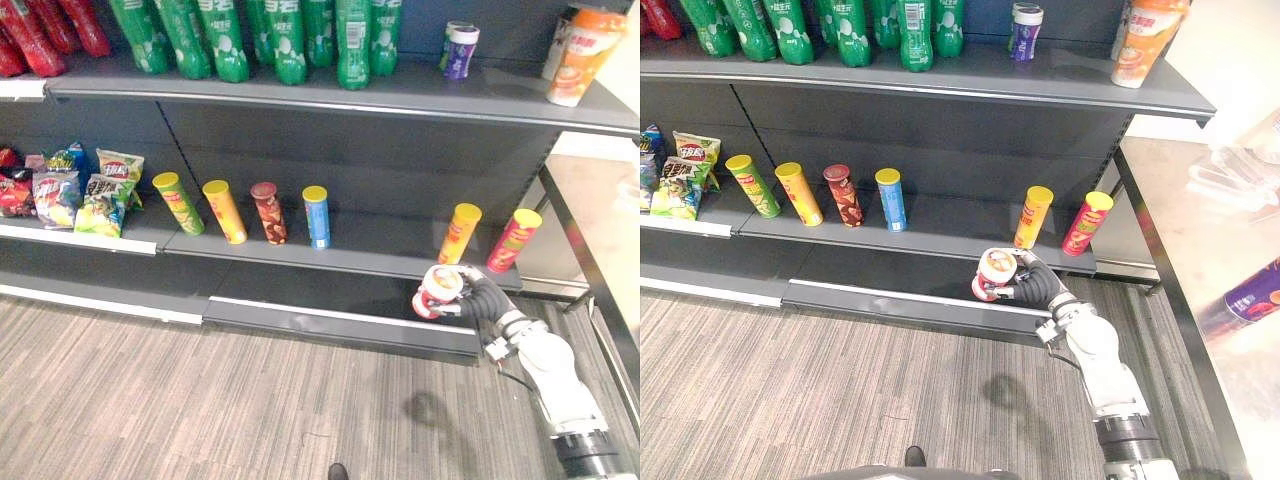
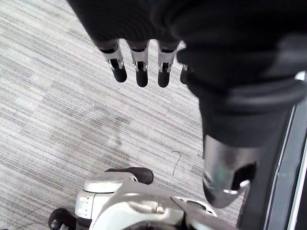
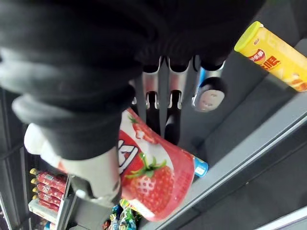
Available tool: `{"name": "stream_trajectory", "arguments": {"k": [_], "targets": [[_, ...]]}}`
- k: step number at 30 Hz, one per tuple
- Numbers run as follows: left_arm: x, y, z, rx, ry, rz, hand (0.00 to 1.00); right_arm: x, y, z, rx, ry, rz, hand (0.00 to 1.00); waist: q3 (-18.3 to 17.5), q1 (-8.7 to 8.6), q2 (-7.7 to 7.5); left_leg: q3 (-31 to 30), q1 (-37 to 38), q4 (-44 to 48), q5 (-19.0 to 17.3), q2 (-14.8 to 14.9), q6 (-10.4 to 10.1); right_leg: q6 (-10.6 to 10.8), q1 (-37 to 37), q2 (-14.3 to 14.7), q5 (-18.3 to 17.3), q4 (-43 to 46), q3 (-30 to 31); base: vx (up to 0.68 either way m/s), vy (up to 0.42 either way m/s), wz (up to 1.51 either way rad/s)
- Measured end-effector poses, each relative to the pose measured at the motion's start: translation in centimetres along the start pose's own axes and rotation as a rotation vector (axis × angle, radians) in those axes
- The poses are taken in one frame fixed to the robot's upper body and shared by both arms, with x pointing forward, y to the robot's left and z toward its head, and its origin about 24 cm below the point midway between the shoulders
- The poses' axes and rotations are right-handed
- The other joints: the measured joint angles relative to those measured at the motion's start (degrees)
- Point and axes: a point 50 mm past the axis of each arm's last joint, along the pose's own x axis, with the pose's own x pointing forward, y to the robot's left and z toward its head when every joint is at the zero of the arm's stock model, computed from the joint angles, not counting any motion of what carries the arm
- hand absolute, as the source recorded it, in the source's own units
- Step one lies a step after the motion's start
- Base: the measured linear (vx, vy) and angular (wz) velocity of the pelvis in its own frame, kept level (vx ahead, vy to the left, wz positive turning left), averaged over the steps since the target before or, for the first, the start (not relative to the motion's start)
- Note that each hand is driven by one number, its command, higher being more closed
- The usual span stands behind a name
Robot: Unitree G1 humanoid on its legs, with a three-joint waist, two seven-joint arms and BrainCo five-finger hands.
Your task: Put the gum and the chips on the shelf.
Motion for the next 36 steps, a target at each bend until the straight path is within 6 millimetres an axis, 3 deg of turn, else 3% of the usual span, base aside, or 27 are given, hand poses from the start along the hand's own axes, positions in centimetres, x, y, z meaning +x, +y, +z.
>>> {"name": "stream_trajectory", "arguments": {"k": [2,5,9,12,14,16,17,19,23,28,32,33,35,36], "targets": [[0.1,-0.2,0.5,-0.006,-0.013,0.006,0.00,-0.1,0.0,-0.1,-0.004,0.006,-0.006,1.00,0.60,0.84,0.86,2.53,-7.10,14.12,-5.81,3.38,-0.08,0.78,0.07,1.54,0.53,-2.10,0.01,-0.04,-0.109,-0.09],[0.1,-0.3,0.5,-0.016,-0.012,0.014,0.00,-0.1,-0.1,-0.1,-0.011,0.007,-0.008,1.00,1.13,1.10,1.33,4.06,-13.02,28.92,-6.34,7.33,0.07,0.10,0.97,2.41,0.11,-1.98,-0.22,0.00,-0.041,0.17],[0.0,-1.2,-0.1,-0.034,0.007,0.004,0.00,0.3,0.3,0.1,-0.005,-0.004,0.005,1.00,1.73,2.84,1.61,3.78,-13.54,30.12,-4.74,7.78,-2.51,-0.50,2.01,1.99,-0.18,-2.09,0.12,-0.01,-0.028,-0.05],[-0.1,-1.1,-0.7,-0.039,0.023,0.008,0.00,1.0,1.1,0.0,-0.005,0.002,0.030,1.00,2.23,2.74,1.15,3.26,-13.67,27.40,-6.98,9.88,-3.96,-0.29,2.29,0.98,0.29,-1.82,0.13,0.03,0.023,-0.14],[-0.1,-1.1,-0.9,-0.042,0.025,0.008,0.00,1.1,1.2,-0.2,-0.014,0.011,0.019,1.00,2.21,2.70,1.23,0.75,-13.46,22.47,-4.53,11.91,-6.48,-0.27,2.42,0.53,0.29,-1.77,1.11,0.11,0.097,-0.25],[-0.3,-1.3,-1.4,-0.050,0.025,0.006,0.00,1.0,1.1,-0.4,-0.018,0.019,0.017,1.00,2.10,2.66,2.19,-2.79,-10.57,15.74,3.82,14.04,-7.29,1.63,3.14,0.43,-0.45,-1.53,3.41,0.21,0.220,-0.44],[-0.3,-1.2,-1.4,-0.051,0.023,0.009,0.00,0.9,1.2,-0.5,-0.016,0.020,0.018,1.00,2.02,2.64,2.35,-2.78,-9.34,14.96,2.52,13.70,-7.67,2.18,3.23,-0.21,-0.73,-1.21,4.05,0.17,0.210,-0.32],[0.0,-0.7,-0.3,-0.042,-0.014,0.017,0.00,1.0,1.3,-0.3,-0.021,0.000,0.026,1.00,2.28,2.26,0.18,-0.93,-8.58,14.11,0.39,11.24,-6.90,2.87,2.88,-3.05,-0.36,-1.09,5.56,0.13,0.205,-0.18],[0.1,-0.5,0.2,-0.031,-0.026,0.016,0.00,0.8,1.4,-0.4,-0.017,0.001,0.025,1.00,2.25,2.25,-0.37,0.62,-6.58,14.19,-2.63,8.35,-5.50,4.09,1.93,-6.52,1.03,2.36,6.71,0.11,0.197,-0.16],[0.2,-0.4,0.0,0.003,-0.021,-0.004,0.00,-1.0,2.3,-1.2,0.003,0.036,0.029,1.00,0.08,2.21,-0.61,0.87,-2.25,8.00,-3.26,5.63,-4.60,-0.26,-4.21,-9.77,5.90,15.41,9.16,0.11,0.203,0.01],[0.2,-0.1,0.2,0.012,-0.029,-0.009,0.00,-1.0,2.4,-0.8,-0.001,0.011,0.028,1.00,-0.24,2.27,-1.39,1.54,0.53,5.12,-3.24,5.36,-2.87,-1.33,-9.91,-11.83,11.45,25.58,9.19,0.14,0.111,-0.09],[0.2,0.0,0.2,0.013,-0.031,-0.007,0.00,-1.0,2.5,-0.7,0.000,0.002,0.027,1.00,-0.10,2.23,-1.16,1.62,0.88,5.07,-3.31,5.57,-2.70,-1.72,-10.88,-11.96,10.49,27.60,9.16,0.17,0.042,-0.13],[0.2,0.0,0.5,0.014,-0.035,-0.008,0.00,-0.6,2.7,-0.1,-0.003,-0.039,0.031,1.00,-0.11,2.18,-0.96,2.46,3.04,4.28,-3.58,7.07,-2.58,-2.26,-14.27,-10.58,3.69,30.75,7.46,0.18,-0.026,-0.14],[0.3,0.0,0.8,0.012,-0.041,-0.008,0.00,-0.5,2.6,0.0,-0.007,-0.048,0.031,1.00,-0.01,2.14,-0.80,2.48,3.34,4.27,-3.70,7.60,-2.77,-2.42,-15.17,-9.84,2.56,30.08,7.01,0.15,-0.061,-0.07]]}}
